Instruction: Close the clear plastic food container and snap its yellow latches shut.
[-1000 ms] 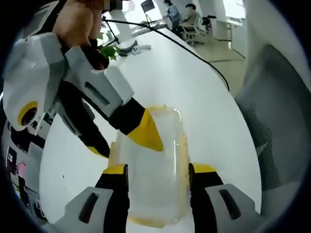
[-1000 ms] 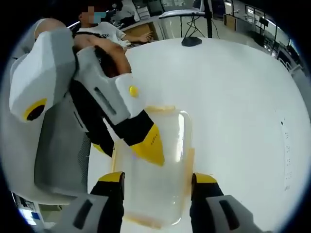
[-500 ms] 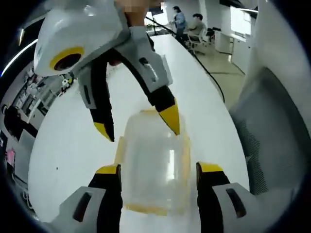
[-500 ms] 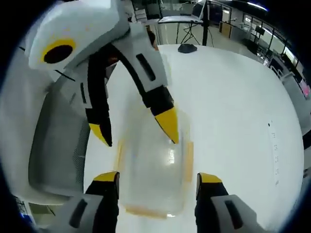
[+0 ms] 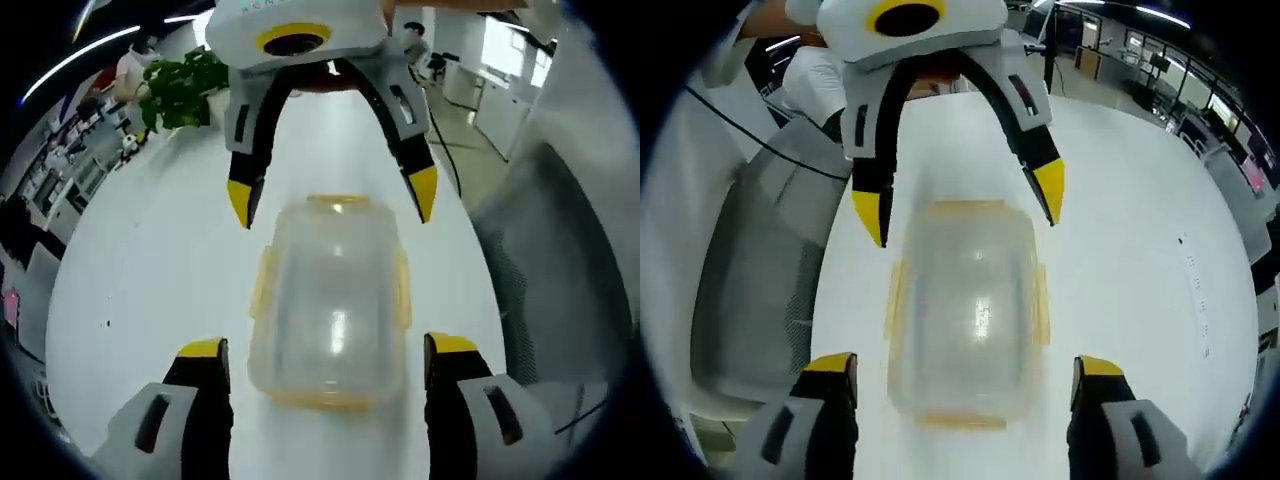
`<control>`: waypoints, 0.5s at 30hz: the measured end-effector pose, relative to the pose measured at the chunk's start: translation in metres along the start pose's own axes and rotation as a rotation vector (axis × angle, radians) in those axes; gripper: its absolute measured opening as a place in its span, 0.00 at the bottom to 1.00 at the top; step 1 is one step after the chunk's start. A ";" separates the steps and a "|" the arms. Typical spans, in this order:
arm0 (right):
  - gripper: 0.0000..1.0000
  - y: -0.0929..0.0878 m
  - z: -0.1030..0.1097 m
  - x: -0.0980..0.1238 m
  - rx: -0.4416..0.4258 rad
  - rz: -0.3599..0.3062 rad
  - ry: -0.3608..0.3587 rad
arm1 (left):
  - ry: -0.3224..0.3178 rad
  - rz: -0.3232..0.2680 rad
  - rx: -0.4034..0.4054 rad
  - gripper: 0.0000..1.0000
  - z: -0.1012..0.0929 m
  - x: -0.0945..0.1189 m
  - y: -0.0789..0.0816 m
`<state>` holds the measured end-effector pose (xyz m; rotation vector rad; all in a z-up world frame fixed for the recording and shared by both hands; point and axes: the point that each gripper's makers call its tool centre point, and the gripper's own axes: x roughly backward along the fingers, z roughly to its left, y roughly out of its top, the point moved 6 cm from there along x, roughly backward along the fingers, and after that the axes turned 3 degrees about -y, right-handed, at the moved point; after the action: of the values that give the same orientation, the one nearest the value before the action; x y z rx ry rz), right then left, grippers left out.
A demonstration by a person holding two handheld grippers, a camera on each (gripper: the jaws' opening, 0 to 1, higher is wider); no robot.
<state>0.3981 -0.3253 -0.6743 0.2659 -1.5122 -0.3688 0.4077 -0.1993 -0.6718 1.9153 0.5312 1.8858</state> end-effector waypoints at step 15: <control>0.73 -0.014 0.004 -0.020 0.036 0.073 -0.044 | -0.012 0.132 -0.102 0.79 -0.001 -0.028 -0.021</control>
<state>0.3923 -0.3301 -0.6981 0.2321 -1.5685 -0.2912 0.4066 -0.1959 -0.7064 1.9355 0.3051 1.9406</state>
